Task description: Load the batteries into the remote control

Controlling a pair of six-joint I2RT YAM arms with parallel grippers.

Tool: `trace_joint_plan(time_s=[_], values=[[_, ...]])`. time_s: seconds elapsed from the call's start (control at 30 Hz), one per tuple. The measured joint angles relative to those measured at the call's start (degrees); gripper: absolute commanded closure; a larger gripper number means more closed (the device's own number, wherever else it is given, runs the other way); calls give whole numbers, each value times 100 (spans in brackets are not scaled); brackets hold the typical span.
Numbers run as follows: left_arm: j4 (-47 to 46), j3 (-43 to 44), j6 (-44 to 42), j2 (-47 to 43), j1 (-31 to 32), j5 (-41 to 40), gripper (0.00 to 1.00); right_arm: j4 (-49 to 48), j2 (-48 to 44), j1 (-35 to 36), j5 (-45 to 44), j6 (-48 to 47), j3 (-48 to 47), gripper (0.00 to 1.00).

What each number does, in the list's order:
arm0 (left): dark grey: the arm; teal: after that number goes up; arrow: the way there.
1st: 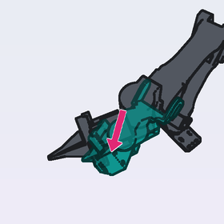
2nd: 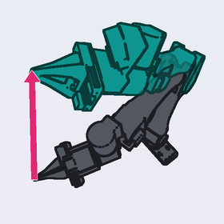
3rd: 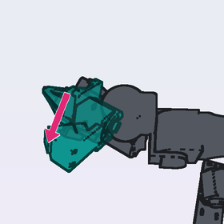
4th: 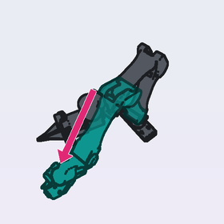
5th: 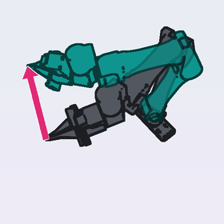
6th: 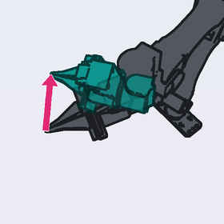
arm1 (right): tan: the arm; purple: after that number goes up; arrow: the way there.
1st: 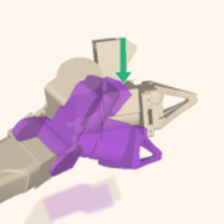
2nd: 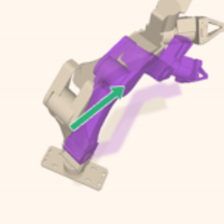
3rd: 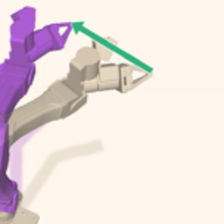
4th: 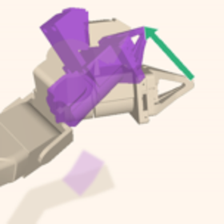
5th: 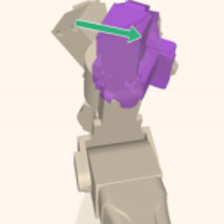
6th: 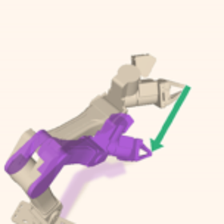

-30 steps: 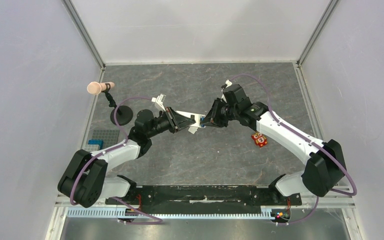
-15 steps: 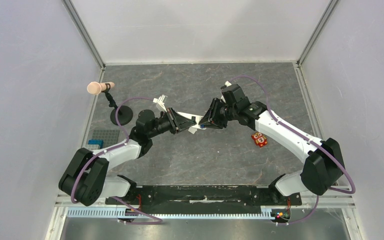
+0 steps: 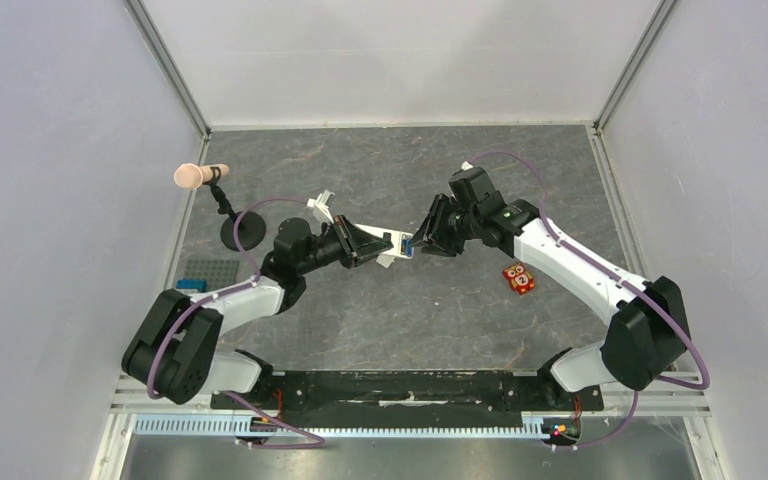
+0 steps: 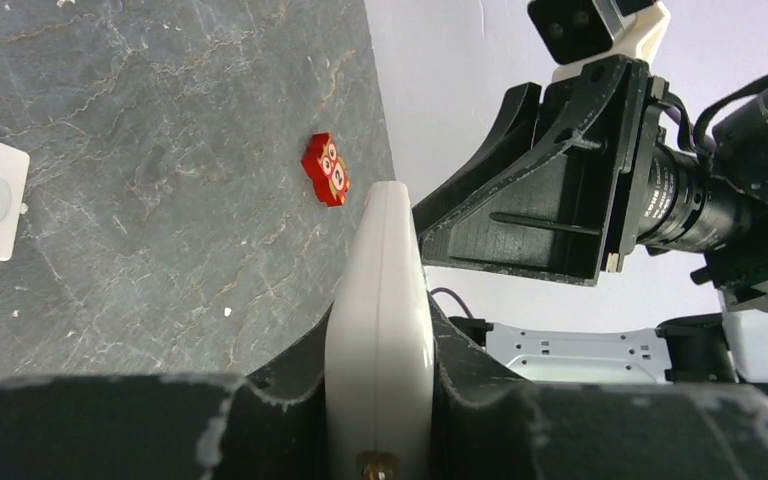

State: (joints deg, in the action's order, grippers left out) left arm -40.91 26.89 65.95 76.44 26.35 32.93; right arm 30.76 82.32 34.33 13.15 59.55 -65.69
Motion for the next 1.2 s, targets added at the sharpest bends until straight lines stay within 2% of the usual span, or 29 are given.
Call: trace_joint_plan(time_s=[0.1, 0.27, 0.37, 0.6, 0.83, 1.03, 1.2], values=[[-35, 39, 210, 116, -26, 52, 98, 57, -11, -7, -59, -46, -35, 59], [-131, 127, 459, 323, -55, 90, 98, 61, -55, -7, -122, -114, -105, 38], [-168, 136, 610, 382, -63, 136, 98, -33, -210, -7, -131, -181, -105, 32], [-256, 138, 1073, 420, -90, 186, 98, -817, -863, -11, -55, -723, 199, 27], [-249, 138, 1709, 374, -96, 221, 98, -1958, -1604, -33, 431, -1119, 1298, 24], [-225, 138, 2236, 79, -105, 216, 98, -3045, -2240, -37, 485, -931, 2345, 27], [-76, 138, 2378, -192, -116, 205, 98, -3698, -2439, -37, 450, -579, 2750, 28]])
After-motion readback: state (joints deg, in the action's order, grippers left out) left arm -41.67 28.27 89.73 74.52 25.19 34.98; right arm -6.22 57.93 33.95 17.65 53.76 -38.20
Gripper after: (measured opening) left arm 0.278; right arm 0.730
